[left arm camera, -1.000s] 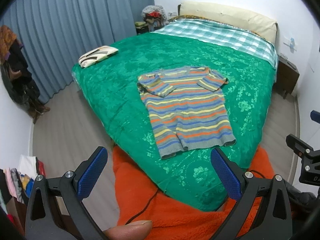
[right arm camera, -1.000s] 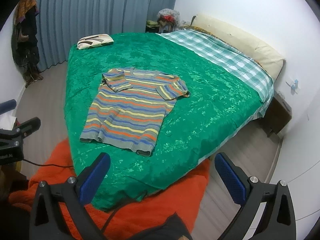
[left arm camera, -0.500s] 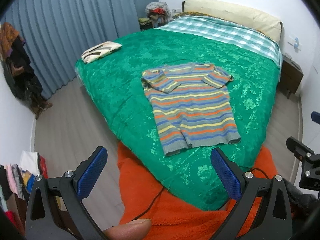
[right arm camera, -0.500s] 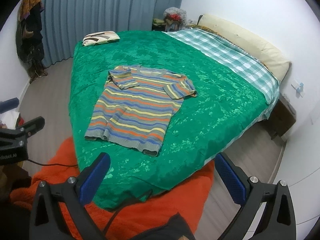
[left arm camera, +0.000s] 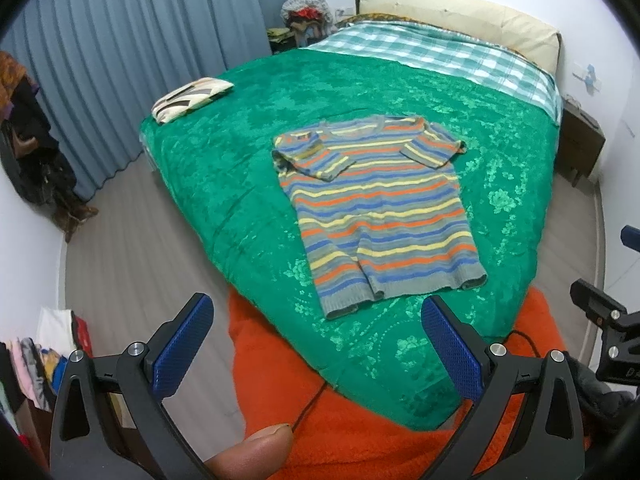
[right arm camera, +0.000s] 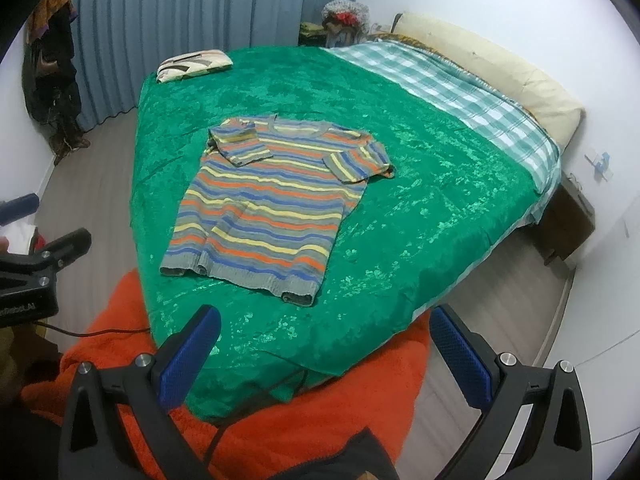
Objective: Fold small clothes
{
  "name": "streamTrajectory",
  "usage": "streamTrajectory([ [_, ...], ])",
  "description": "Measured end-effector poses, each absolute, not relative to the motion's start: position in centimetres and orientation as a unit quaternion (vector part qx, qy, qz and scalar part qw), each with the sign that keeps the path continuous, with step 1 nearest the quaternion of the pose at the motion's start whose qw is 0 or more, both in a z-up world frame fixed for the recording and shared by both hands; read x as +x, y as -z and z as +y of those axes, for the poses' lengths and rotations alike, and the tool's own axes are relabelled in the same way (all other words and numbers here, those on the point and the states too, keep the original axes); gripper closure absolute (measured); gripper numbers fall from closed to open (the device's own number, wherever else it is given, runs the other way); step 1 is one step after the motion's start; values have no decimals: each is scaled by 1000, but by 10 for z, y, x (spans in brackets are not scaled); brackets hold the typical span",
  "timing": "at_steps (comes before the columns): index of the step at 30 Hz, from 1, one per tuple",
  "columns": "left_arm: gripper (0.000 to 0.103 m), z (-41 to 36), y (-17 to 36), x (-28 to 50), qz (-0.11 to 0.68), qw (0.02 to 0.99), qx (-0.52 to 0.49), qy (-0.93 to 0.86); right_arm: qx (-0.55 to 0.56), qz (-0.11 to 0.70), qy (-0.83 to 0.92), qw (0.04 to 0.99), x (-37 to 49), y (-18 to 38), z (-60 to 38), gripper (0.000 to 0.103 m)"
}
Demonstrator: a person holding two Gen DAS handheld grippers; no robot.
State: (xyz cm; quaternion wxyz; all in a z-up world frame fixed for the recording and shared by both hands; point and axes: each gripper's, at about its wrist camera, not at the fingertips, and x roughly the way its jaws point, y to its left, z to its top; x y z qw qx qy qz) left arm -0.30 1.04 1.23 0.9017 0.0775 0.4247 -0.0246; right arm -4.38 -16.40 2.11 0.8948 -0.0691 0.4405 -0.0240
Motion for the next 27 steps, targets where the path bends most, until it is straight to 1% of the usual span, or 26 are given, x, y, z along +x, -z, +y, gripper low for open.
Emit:
streamTrajectory([
  [5,0,15,-1,15,431,899,70,29,-72,446,11,892,-30,-10,-161,0],
  [9,0,30,14,33,432,900,50,26,-62,429,-10,901,-19,-7,-163,0],
  [11,0,43,32,48,423,905,36,12,-46,403,-37,913,-13,-4,-171,0],
  [13,0,59,60,68,438,899,13,6,-19,389,-70,919,0,11,-188,0],
  [15,1,81,97,91,461,886,-35,24,27,392,-105,913,19,42,-211,0],
  [17,1,93,127,105,479,875,-60,35,71,408,-130,901,38,73,-227,0],
  [18,1,95,142,111,494,866,-62,37,126,427,-164,880,53,99,-240,0],
  [19,1,94,154,115,504,860,-67,48,162,434,-189,866,60,112,-245,0],
  [21,1,88,170,118,519,848,-77,68,274,466,-228,810,81,157,-257,2],
  [23,2,77,177,119,530,836,-98,97,344,480,-250,767,91,184,-257,20],
  [24,2,72,177,119,530,835,-104,110,361,477,-261,757,94,191,-255,22],
  [26,2,63,175,118,526,837,-103,112,348,482,-247,765,97,197,-246,31],
  [27,3,61,174,118,528,836,-103,109,340,483,-241,770,97,195,-242,32],
])
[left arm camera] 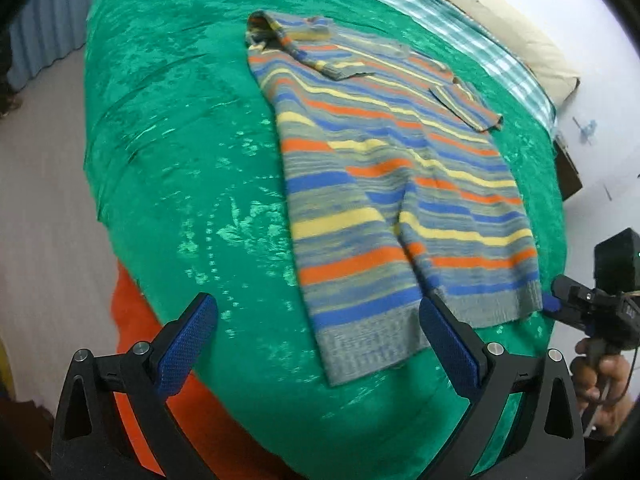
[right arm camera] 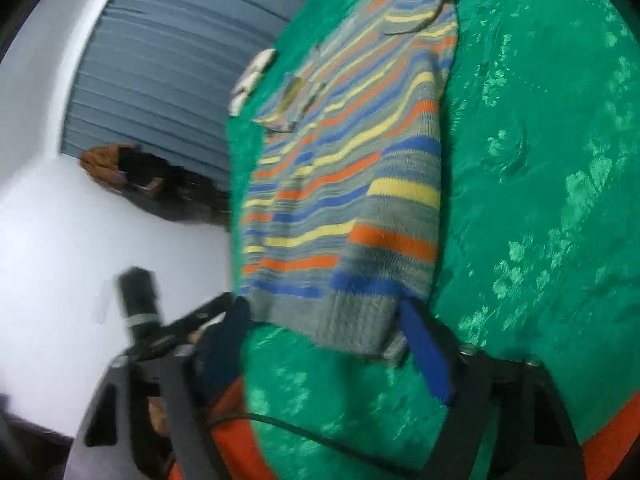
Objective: Fold small clothes
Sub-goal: 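Grasp the striped sweater hem with the left gripper while the right gripper grasps the hem beside it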
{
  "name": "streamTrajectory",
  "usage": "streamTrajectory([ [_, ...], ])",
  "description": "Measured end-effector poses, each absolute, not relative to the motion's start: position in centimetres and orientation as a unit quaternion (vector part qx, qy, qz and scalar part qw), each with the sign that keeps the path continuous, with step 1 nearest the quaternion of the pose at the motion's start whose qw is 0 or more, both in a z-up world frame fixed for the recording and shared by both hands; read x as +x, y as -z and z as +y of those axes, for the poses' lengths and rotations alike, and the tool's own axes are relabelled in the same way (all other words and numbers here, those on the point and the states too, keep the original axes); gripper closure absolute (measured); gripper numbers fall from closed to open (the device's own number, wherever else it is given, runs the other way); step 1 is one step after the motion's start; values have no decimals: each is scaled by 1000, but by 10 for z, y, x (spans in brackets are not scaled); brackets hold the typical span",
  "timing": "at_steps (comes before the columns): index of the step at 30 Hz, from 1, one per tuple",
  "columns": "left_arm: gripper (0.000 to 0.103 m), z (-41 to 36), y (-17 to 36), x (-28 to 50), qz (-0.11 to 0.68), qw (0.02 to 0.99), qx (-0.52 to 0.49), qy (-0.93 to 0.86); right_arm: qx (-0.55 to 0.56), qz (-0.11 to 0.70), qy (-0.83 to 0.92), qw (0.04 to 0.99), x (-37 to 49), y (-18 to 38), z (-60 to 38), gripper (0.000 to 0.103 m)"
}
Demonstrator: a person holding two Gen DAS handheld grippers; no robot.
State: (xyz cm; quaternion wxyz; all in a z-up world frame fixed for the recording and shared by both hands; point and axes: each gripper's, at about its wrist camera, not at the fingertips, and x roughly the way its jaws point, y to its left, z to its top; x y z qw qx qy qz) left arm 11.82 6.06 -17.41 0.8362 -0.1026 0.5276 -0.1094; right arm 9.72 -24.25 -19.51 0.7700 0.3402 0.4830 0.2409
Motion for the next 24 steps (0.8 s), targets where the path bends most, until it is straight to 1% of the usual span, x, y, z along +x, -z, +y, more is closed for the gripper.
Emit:
streamTrajectory([
  [2,5,59,173,117,536,830,-113,108,347,476,-236,773,93,189,-242,30],
  [4,4,62,174,111,541,827,-120,100,376,474,-213,768,82,184,-252,25],
  [5,4,65,174,108,541,827,-120,94,380,480,-203,764,77,182,-257,25],
  [8,4,66,179,106,542,829,-108,88,318,523,-189,768,64,181,-246,26],
  [9,5,64,180,107,542,829,-104,89,274,530,-192,779,63,179,-234,27],
  [10,7,60,182,109,542,829,-100,92,232,530,-193,793,66,176,-224,34],
  [11,10,57,181,111,540,831,-97,94,202,529,-191,802,71,175,-216,47],
  [12,30,55,181,112,539,832,-93,97,176,529,-188,809,77,176,-209,55],
  [13,57,50,180,115,542,830,-81,102,160,533,-182,811,81,180,-206,73],
  [14,75,48,179,117,547,827,-70,109,142,539,-172,812,88,184,-205,86],
  [15,101,49,178,118,552,823,-72,115,143,540,-170,812,92,180,-207,89],
  [16,100,53,175,119,552,822,-77,115,152,533,-176,814,93,172,-212,96],
  [17,100,58,170,118,547,825,-84,113,150,526,-175,819,92,164,-221,97],
  [18,101,64,162,117,540,829,-93,114,116,510,-166,836,89,142,-222,97],
  [22,101,72,146,123,522,842,-89,104,-51,452,-150,878,83,86,-199,97],
  [24,101,72,153,127,528,841,-78,92,-96,436,-169,879,85,82,-172,97],
])
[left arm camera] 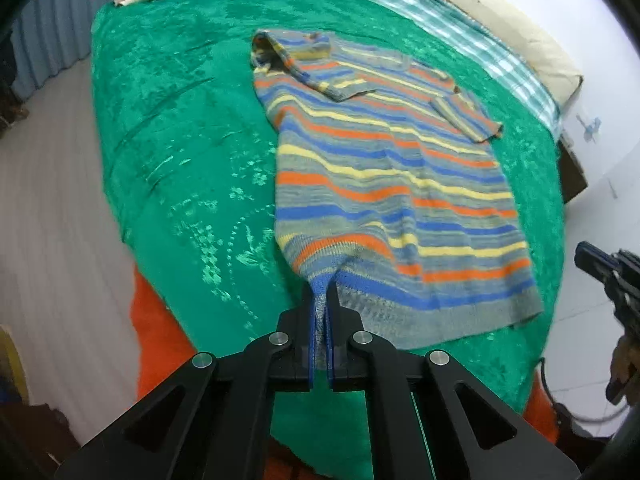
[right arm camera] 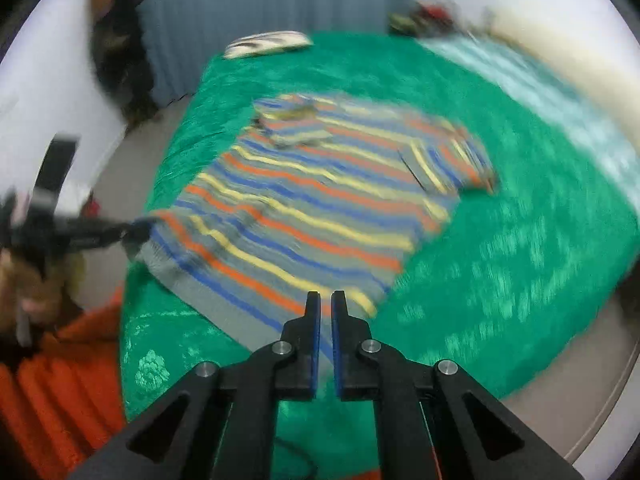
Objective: Fold small clothes
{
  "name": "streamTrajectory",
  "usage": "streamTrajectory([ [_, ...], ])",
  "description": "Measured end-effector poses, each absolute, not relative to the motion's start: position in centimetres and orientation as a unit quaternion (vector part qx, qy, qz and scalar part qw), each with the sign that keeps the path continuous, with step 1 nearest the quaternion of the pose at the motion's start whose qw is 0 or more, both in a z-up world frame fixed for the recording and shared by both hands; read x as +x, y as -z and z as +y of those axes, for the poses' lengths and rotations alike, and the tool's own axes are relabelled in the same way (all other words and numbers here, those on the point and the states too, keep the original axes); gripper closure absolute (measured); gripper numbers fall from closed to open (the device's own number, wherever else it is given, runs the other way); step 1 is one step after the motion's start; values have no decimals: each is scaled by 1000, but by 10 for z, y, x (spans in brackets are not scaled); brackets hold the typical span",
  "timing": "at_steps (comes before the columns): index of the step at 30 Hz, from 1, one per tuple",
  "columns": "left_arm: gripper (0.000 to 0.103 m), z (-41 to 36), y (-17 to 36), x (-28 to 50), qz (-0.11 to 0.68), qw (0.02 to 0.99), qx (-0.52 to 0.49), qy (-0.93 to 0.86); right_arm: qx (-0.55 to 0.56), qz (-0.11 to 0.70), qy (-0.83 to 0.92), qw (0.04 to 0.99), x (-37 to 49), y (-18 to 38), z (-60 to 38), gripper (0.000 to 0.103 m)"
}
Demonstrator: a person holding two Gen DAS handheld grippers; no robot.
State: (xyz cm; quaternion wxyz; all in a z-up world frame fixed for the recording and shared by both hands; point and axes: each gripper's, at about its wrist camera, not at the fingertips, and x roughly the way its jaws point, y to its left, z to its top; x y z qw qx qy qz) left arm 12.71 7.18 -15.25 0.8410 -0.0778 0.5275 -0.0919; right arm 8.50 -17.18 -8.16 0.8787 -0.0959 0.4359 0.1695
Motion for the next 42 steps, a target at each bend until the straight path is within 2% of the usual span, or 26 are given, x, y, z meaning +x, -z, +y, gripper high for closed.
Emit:
streamTrajectory([
  [3,100,74,172,130,549,831,-61,68,-120,444,-249,852,86,110,-123,95],
  [6,99,83,173,120,548,832,-63,65,-22,499,-278,820,84,140,-137,87],
  [7,99,87,172,117,544,833,-69,69,12,502,-266,823,80,141,-151,81],
  [9,99,90,171,112,540,835,-78,72,73,504,-213,834,64,141,-196,58],
  [10,99,90,172,110,539,835,-80,73,82,505,-195,837,59,142,-207,43],
  [15,99,80,178,115,543,834,-73,73,70,515,-183,835,57,161,-230,46],
  [16,99,80,178,115,542,834,-72,72,64,505,-189,840,61,162,-226,54],
  [17,99,80,178,114,542,834,-72,71,59,499,-198,842,67,165,-220,74],
  [18,99,81,177,114,542,834,-74,69,49,501,-198,841,72,169,-214,86],
  [19,99,85,176,114,543,833,-80,64,42,505,-188,841,77,173,-211,95],
  [20,99,87,176,114,543,833,-85,63,59,508,-182,840,80,173,-217,96],
  [23,101,89,174,113,541,834,-88,65,45,507,-137,850,74,164,-224,97],
  [28,101,81,173,114,541,836,-71,67,-160,434,-46,886,40,97,-211,101],
  [31,101,82,175,113,543,835,-64,62,-206,433,-57,876,33,96,-200,102],
  [34,101,87,176,111,544,834,-70,61,-126,496,-97,854,37,123,-215,100],
  [36,101,88,174,109,540,836,-71,62,-13,520,-115,846,37,136,-240,82],
  [37,101,87,173,109,539,837,-71,62,25,518,-110,848,35,139,-251,67],
  [42,101,84,176,112,544,834,-69,58,92,499,-114,854,46,150,-267,66],
])
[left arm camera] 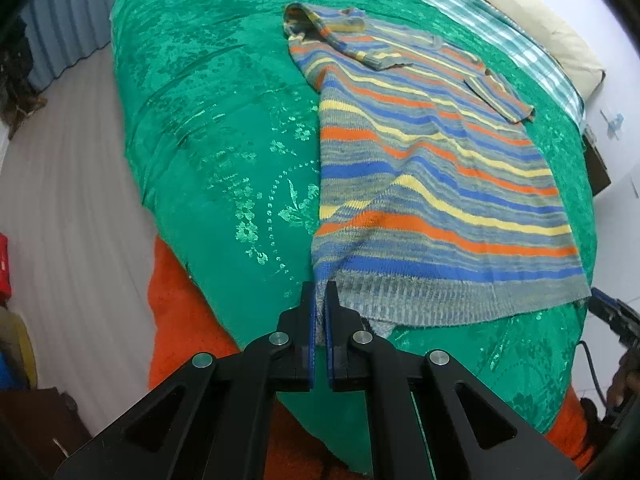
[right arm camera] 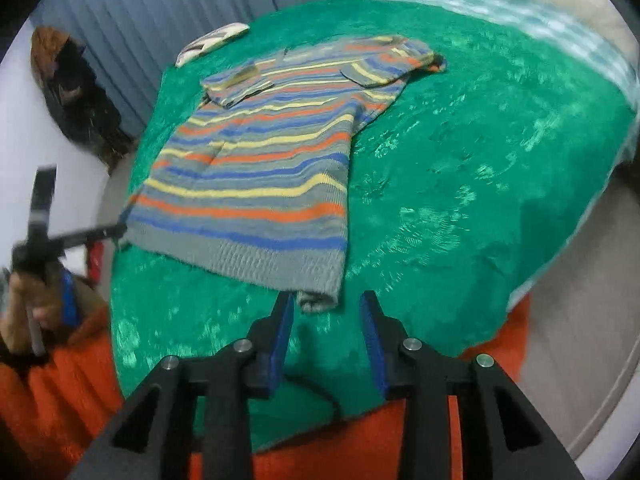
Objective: Fold small clothes
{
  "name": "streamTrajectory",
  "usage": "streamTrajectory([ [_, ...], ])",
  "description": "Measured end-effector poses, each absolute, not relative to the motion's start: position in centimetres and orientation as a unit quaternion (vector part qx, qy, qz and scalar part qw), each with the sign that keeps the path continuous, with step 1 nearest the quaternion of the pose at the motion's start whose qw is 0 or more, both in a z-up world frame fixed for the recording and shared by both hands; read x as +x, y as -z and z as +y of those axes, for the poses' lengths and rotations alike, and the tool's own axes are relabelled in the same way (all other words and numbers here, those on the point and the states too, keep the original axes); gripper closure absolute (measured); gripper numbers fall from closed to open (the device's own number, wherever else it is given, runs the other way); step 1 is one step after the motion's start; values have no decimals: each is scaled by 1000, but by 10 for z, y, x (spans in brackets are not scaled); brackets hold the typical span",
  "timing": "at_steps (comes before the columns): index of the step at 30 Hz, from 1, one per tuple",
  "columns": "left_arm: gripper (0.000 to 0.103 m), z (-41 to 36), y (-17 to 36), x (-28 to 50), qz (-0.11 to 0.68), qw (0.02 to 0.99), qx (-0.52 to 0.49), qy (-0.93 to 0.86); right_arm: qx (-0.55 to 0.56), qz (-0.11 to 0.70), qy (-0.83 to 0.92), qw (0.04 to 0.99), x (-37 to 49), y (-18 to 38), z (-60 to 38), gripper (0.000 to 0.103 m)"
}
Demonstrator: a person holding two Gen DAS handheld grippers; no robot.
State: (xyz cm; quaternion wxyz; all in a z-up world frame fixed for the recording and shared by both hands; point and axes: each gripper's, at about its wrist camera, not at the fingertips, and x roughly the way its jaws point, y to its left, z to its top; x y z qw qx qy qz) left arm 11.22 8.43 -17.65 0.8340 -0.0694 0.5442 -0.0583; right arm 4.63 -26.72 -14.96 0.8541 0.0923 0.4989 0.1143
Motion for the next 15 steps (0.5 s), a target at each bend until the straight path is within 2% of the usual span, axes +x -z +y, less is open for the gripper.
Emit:
streamTrajectory([
  [2,101,84,176,112,544,835,-67,57,186,494,-123,840,62,164,-277,65],
  [3,101,84,175,111,543,835,-68,56,214,496,-118,833,69,170,-278,70],
  [4,101,85,174,110,543,835,-69,56,224,494,-109,833,76,171,-278,99],
  [5,101,85,174,109,543,835,-71,56,200,481,-108,846,80,164,-268,97],
  [7,101,85,175,109,545,833,-72,55,75,461,-134,874,82,141,-222,97],
  [10,101,82,177,111,549,832,-65,54,-130,442,-190,867,74,138,-145,97],
  [11,101,82,177,112,549,832,-64,54,-178,436,-214,856,71,145,-121,92],
  [12,101,82,177,113,549,832,-64,54,-176,444,-236,846,72,151,-113,88],
  [14,101,83,177,112,548,832,-68,54,-133,470,-262,832,77,163,-113,50],
  [15,101,84,177,111,548,832,-69,54,-87,473,-277,832,79,164,-122,46],
])
